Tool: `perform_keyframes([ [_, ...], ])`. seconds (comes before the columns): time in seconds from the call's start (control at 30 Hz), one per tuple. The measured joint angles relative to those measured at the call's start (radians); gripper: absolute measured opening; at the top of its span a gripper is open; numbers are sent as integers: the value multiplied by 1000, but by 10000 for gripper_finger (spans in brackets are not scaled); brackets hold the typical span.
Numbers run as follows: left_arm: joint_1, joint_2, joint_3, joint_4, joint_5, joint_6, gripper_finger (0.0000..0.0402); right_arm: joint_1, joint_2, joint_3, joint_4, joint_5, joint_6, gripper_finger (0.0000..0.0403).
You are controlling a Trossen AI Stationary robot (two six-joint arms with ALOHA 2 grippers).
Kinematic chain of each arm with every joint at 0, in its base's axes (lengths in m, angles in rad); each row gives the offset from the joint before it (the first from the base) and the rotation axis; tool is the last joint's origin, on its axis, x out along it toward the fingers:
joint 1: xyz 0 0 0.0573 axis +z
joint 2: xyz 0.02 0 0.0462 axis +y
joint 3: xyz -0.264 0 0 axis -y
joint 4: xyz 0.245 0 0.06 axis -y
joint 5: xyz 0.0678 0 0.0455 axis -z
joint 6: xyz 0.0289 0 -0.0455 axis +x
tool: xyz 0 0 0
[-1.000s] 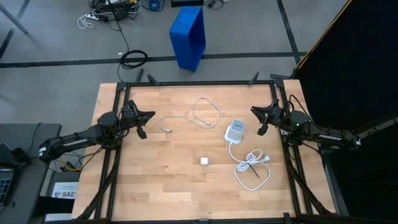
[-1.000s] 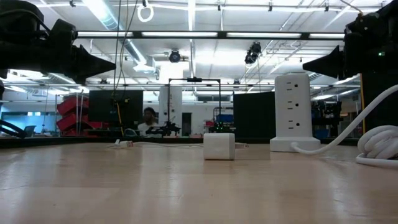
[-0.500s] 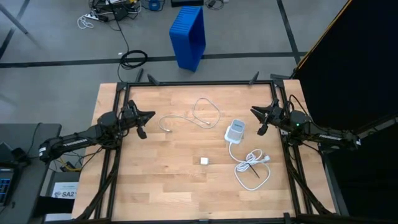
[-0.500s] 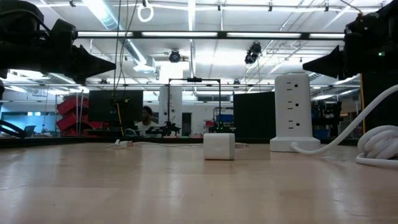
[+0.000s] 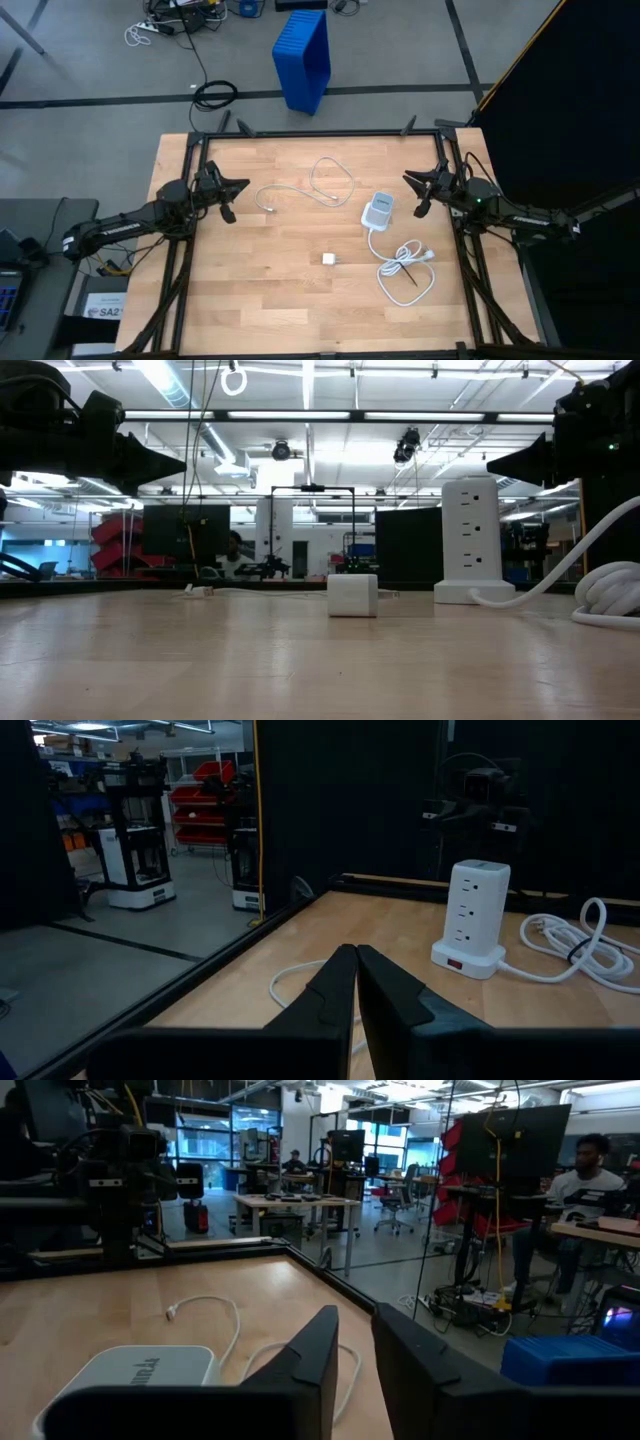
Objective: Insert USB
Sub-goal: Return to Home Position
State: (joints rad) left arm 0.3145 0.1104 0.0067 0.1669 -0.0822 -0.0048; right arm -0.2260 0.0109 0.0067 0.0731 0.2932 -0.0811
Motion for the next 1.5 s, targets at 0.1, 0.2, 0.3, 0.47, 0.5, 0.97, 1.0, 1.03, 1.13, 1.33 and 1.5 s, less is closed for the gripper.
perform_keyframes([
  [0.1,0,0,0,0,0,0,0,0,0,0,0,0,0,34],
  [0.2,0,0,0,0,0,0,0,0,0,0,0,0,0,30],
  [0.3,0,0,0,0,0,0,0,0,0,0,0,0,0,27],
  [0.47,0,0,0,0,0,0,0,0,0,0,0,0,0,25],
  [0.5,0,0,0,0,0,0,0,0,0,0,0,0,0,26],
  [0.97,0,0,0,0,0,0,0,0,0,0,0,0,0,47],
  [1.0,0,0,0,0,0,0,0,0,0,0,0,0,0,48],
  [1.03,0,0,0,0,0,0,0,0,0,0,0,0,0,49],
  [1.13,0,0,0,0,0,0,0,0,0,0,0,0,0,50],
  [1.33,0,0,0,0,0,0,0,0,0,0,0,0,0,44],
  [1.5,0,0,0,0,0,0,0,0,0,0,0,0,0,36],
])
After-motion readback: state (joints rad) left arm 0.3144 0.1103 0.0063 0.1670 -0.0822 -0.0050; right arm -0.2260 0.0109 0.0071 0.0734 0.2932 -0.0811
